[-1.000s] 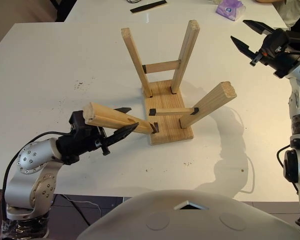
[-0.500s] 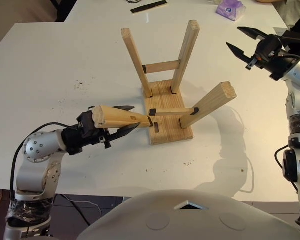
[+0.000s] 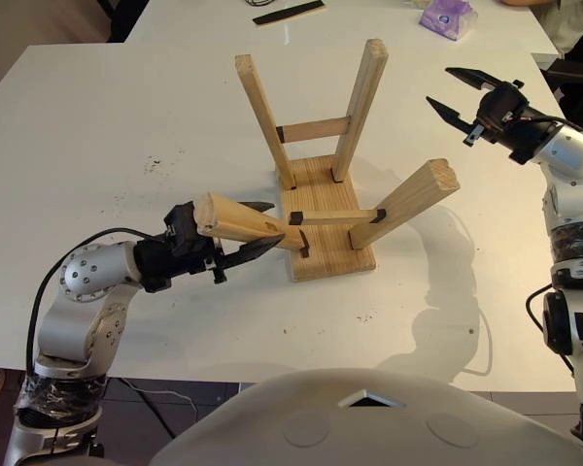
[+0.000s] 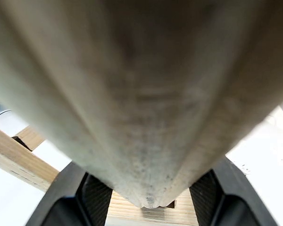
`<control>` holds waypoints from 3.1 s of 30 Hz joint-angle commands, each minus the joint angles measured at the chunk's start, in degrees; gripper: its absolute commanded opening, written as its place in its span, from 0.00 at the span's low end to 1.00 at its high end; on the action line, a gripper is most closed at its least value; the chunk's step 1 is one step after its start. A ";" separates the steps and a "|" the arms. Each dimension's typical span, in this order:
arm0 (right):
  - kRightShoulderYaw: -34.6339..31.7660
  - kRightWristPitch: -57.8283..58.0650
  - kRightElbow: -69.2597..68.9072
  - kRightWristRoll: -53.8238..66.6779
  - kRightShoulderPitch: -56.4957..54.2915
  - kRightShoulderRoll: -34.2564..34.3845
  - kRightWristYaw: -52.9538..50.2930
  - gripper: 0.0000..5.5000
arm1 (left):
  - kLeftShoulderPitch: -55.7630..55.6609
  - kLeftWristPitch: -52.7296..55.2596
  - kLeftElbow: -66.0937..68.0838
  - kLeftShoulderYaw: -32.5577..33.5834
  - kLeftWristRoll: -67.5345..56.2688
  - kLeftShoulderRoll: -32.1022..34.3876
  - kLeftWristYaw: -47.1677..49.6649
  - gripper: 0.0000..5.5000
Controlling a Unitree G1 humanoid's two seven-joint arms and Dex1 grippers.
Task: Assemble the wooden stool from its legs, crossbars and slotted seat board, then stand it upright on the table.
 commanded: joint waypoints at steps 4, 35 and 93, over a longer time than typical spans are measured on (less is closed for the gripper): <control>-1.31 3.94 -3.61 3.04 0.55 -0.26 1.07 0.39 | 5.14 -4.25 3.63 -4.93 10.61 4.73 -2.51 0.37; -0.55 11.60 -17.12 5.81 4.79 1.59 0.29 0.39 | -3.71 11.96 7.98 -9.36 -0.76 10.14 -0.32 0.37; 23.42 61.57 -43.68 9.87 7.07 21.40 -26.09 0.39 | -23.57 28.95 25.10 -23.56 6.45 -0.95 17.39 0.37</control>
